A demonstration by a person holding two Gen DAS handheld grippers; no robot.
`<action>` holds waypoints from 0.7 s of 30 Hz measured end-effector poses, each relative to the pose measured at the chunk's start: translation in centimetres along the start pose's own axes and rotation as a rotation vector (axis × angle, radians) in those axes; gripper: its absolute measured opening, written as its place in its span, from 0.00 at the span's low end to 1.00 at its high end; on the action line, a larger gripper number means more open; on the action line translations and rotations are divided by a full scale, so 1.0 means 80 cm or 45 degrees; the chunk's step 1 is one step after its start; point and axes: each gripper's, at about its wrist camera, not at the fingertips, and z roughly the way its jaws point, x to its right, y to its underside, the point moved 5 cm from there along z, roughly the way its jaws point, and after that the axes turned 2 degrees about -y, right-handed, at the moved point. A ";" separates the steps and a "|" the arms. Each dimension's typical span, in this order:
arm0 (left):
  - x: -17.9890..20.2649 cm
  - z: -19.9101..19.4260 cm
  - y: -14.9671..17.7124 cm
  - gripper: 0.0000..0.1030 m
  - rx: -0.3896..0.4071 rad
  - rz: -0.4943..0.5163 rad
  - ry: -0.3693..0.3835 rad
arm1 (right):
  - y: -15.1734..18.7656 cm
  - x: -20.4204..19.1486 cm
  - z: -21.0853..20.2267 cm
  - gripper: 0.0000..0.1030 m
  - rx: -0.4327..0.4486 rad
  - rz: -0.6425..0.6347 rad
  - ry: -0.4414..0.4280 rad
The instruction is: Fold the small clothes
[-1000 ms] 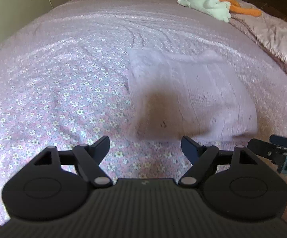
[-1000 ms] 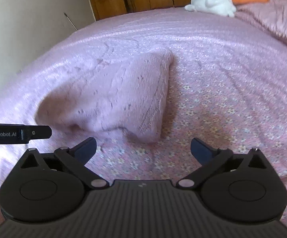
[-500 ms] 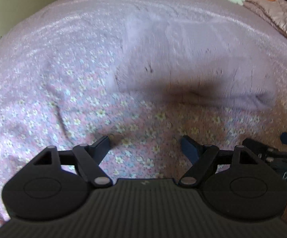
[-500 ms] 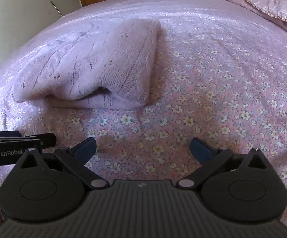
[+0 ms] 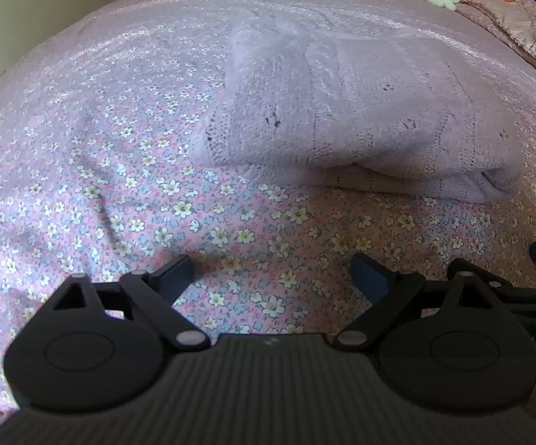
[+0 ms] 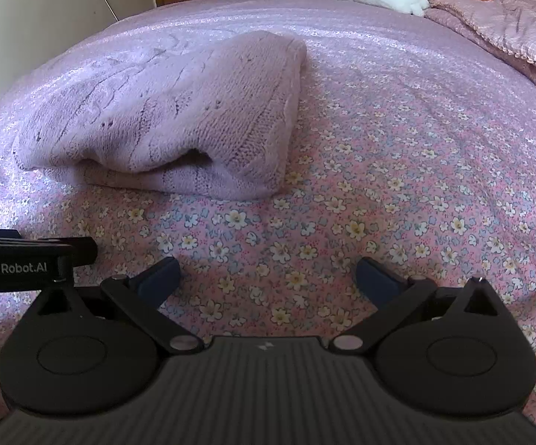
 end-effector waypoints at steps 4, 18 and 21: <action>-0.002 0.002 0.000 0.92 -0.009 -0.014 -0.001 | 0.000 0.000 0.000 1.00 0.000 0.000 0.000; -0.005 0.003 0.001 0.93 -0.007 -0.021 0.001 | 0.000 0.000 0.001 1.00 0.002 -0.002 0.003; -0.004 0.003 0.001 0.93 -0.008 -0.020 0.001 | 0.000 0.000 0.001 1.00 0.002 -0.001 0.003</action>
